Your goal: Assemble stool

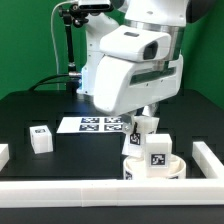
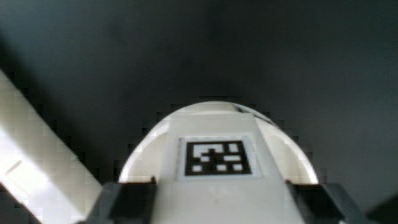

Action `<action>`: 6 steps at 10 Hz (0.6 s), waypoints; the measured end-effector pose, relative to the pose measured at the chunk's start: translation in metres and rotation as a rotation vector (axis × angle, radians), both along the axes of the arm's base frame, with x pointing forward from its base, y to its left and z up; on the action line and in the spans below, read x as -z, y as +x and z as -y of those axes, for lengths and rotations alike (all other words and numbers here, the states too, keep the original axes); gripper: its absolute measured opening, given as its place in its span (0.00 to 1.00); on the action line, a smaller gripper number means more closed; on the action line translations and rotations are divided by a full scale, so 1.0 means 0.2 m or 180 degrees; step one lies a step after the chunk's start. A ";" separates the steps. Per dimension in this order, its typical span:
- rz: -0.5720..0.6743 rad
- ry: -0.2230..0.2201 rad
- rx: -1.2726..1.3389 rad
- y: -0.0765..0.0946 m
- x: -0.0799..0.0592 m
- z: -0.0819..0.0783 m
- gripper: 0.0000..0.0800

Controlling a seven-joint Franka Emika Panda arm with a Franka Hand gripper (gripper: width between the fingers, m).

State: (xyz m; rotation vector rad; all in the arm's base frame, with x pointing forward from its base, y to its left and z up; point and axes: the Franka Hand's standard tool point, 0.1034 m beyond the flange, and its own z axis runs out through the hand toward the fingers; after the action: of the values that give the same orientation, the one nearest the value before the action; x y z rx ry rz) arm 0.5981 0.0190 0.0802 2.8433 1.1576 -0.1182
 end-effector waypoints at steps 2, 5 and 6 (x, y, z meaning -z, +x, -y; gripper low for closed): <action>0.0064 -0.0006 0.0404 0.00 0.00 -0.01 0.43; 0.0114 -0.0024 0.0976 0.00 0.00 -0.02 0.43; 0.0115 -0.0003 0.1192 0.00 0.00 -0.01 0.43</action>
Offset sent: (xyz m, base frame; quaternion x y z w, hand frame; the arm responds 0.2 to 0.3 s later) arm 0.0000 0.0000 0.0000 0.0000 0.0000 0.1938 0.9810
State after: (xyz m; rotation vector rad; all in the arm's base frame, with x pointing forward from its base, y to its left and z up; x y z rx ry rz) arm 0.5978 0.0218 0.0798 3.0118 0.6064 -0.0854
